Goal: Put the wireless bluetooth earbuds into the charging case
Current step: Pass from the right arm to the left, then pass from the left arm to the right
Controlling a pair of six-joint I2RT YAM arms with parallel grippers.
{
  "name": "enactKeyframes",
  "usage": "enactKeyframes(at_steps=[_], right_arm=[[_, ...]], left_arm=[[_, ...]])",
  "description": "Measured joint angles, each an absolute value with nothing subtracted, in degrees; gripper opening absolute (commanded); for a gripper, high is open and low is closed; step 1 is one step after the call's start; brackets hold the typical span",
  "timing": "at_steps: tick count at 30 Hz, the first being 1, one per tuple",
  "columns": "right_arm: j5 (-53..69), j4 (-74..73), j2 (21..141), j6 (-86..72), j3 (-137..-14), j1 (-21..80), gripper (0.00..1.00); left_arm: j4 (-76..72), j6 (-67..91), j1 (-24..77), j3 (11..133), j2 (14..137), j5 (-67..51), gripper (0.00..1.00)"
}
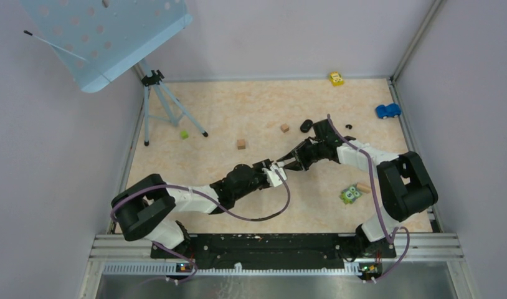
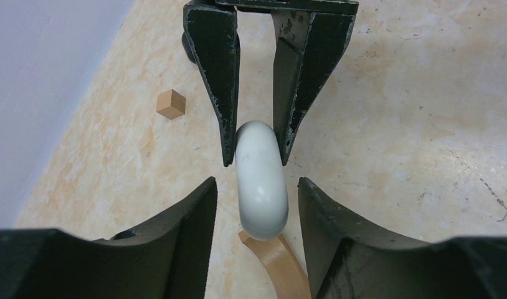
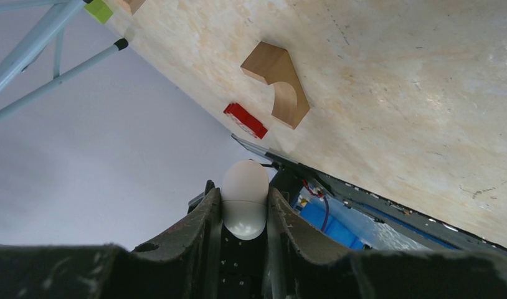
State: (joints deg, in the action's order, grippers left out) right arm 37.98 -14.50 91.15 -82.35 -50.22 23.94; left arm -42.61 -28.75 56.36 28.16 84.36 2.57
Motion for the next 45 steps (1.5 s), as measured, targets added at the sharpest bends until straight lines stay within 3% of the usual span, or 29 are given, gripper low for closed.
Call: enactKeyframes(at_steps=[8, 9, 10, 11, 12, 13, 15, 25, 35, 41, 45], right_arm=[[38.1, -14.0, 91.2, -83.1, -50.2, 23.9, 0.03], [38.2, -13.7, 91.2, -83.1, -50.1, 23.9, 0.13], [38.2, -13.2, 91.2, -83.1, -49.9, 23.9, 0.32], [38.3, -13.0, 91.2, -83.1, -49.8, 23.9, 0.55], [38.3, -12.8, 91.2, -83.0, -49.8, 23.9, 0.69], [38.5, -12.7, 91.2, -81.9, -49.8, 23.8, 0.79], [38.3, -12.1, 91.0, -80.9, -49.8, 23.5, 0.85], [41.3, -8.5, 81.7, -73.0, -47.7, 13.4, 0.86], [39.7, -10.1, 71.2, -57.2, -47.1, 8.1, 0.85], [35.7, 4.4, 56.6, -55.4, -36.0, 8.1, 0.79], [32.3, 21.4, 49.8, -59.4, -25.8, 8.3, 0.78]], left_arm=[[-43.0, -28.7, 56.4, 28.0, 84.7, 3.1, 0.14], [-43.0, -28.8, 56.4, 28.0, 84.7, 3.1, 0.07], [-43.0, -28.7, 56.4, 28.0, 84.7, 3.1, 0.0], [-42.9, -28.7, 56.4, 28.0, 84.7, 3.1, 0.0], [-42.9, -28.7, 56.4, 28.0, 84.7, 3.1, 0.0], [-42.7, -28.6, 56.4, 28.1, 84.7, 3.0, 0.0], [-41.9, -28.5, 56.4, 28.1, 84.7, 3.0, 0.0], [-30.5, -20.8, 55.0, 32.9, 82.4, 2.2, 0.0], [-13.0, 3.9, 36.1, 50.5, 81.1, -20.8, 0.0], [-13.3, 21.0, 32.3, 55.9, 83.3, -37.3, 0.0], [-26.0, 38.5, 32.3, 51.4, 84.3, -43.9, 0.0]])
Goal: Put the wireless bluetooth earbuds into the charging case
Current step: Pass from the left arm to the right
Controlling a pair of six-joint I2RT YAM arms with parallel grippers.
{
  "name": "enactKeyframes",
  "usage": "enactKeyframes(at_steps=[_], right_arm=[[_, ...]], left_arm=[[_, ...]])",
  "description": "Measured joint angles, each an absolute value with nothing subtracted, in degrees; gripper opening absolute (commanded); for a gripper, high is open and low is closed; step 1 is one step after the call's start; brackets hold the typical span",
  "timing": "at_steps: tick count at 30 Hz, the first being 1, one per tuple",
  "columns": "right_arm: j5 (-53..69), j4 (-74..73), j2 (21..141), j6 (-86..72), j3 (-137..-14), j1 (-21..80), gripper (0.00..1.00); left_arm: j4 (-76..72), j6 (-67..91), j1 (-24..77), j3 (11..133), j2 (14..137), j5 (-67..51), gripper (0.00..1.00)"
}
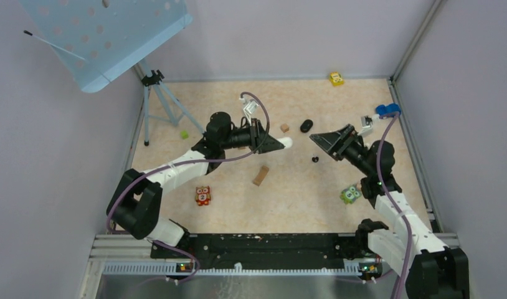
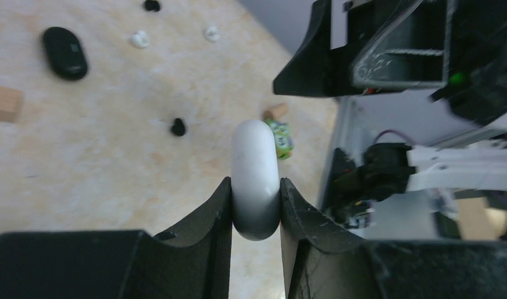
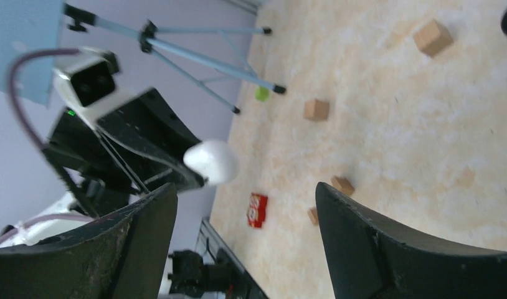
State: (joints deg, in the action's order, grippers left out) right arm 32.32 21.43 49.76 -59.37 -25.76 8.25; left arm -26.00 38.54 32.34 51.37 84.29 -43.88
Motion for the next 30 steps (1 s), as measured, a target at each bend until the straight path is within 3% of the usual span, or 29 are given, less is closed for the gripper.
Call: enactKeyframes(at_steps=[10, 18, 30], right_arm=[[24.5, 42.9, 54.5, -64.9, -21.6, 16.4, 0.77], [20.7, 54.6, 62.5, -68.7, -21.6, 22.7, 0.75], [19.0, 58.9, 64.4, -69.1, -21.6, 25.3, 0.6]], left_arm=[[-40.9, 58.3, 32.6, 47.1, 84.3, -43.1, 0.0], [-42.9, 59.9, 32.7, 47.1, 84.3, -41.9, 0.0], [-42.2, 59.4, 32.7, 47.1, 83.8, -40.0, 0.0]])
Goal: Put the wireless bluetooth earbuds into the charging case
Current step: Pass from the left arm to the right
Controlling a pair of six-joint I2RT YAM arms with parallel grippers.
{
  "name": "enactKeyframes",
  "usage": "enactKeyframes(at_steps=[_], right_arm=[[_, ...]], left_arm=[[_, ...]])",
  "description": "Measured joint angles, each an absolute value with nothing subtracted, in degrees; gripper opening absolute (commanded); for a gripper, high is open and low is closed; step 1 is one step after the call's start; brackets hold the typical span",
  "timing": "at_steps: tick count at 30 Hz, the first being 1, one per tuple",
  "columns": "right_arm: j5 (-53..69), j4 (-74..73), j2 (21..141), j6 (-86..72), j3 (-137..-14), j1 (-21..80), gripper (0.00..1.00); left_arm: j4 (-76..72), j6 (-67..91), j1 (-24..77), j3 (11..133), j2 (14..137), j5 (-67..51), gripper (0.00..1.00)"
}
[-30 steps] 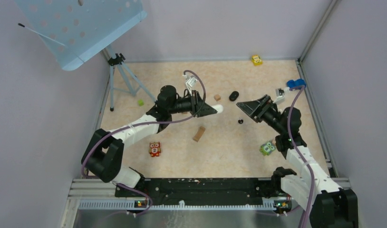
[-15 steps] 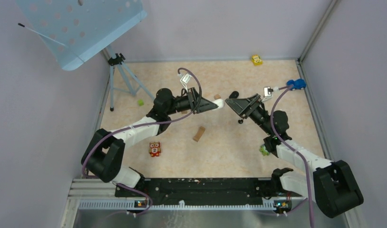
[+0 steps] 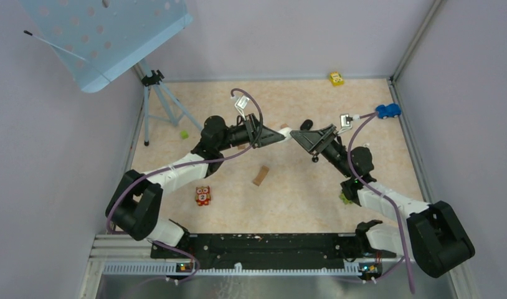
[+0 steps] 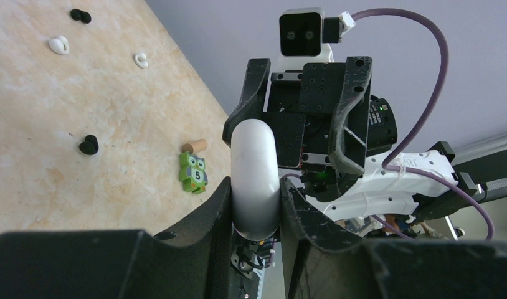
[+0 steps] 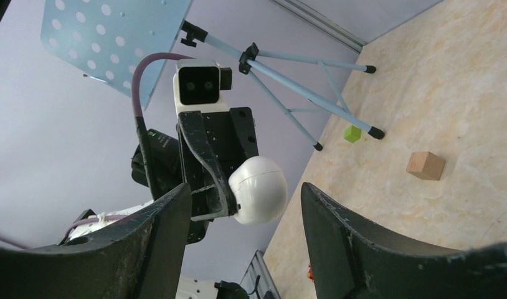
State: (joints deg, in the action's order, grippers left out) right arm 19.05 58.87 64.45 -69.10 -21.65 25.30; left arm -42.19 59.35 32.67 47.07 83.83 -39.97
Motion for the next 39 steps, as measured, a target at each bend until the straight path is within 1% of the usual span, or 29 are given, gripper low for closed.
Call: enactKeyframes(at_steps=[5, 10, 14, 17, 24, 29, 34, 35, 36, 37, 38, 39], right_arm=[[19.1, 59.7, 67.2, -69.5, -21.7, 26.3, 0.53], [19.0, 61.1, 68.0, -69.7, -21.7, 26.5, 0.48], [19.0, 62.2, 68.1, -70.0, -21.8, 26.5, 0.46], [19.0, 64.3, 69.2, -71.1, -21.8, 26.5, 0.43], [19.3, 68.8, 72.2, -73.7, -21.8, 26.8, 0.42], [19.7, 70.9, 73.6, -74.6, -21.8, 27.3, 0.37], [20.1, 71.5, 74.1, -75.1, -21.8, 27.3, 0.28], [20.2, 71.6, 74.3, -75.2, -21.8, 27.3, 0.25], [20.2, 71.6, 74.4, -75.3, -21.8, 27.3, 0.19], [20.3, 71.6, 74.4, -75.4, -21.8, 27.3, 0.14], [20.3, 71.6, 74.4, -75.5, -21.8, 27.3, 0.05], [20.3, 71.6, 74.5, -75.6, -21.8, 27.3, 0.0]], left_arm=[[-42.1, 59.0, 32.7, 47.1, 83.4, -39.6, 0.0], [-42.1, 58.8, 32.7, 47.1, 83.0, -39.6, 0.0], [-42.1, 58.8, 32.7, 47.1, 83.0, -39.6, 0.0], [-42.1, 58.8, 32.7, 47.1, 83.0, -39.6, 0.0], [-42.1, 58.8, 32.7, 47.1, 82.3, -39.6, 0.0], [-41.9, 58.5, 32.7, 47.1, 82.2, -39.6, 0.0], [-41.5, 58.1, 32.7, 47.1, 82.2, -39.6, 0.0], [-41.4, 58.0, 32.7, 47.1, 82.2, -39.6, 0.0], [-41.2, 57.9, 32.7, 47.1, 82.1, -39.6, 0.0], [-40.8, 57.7, 32.7, 47.1, 81.9, -39.6, 0.06], [-40.6, 57.5, 32.7, 47.1, 81.8, -39.6, 0.21], [-40.2, 57.3, 32.6, 47.1, 81.6, -39.6, 0.44]])
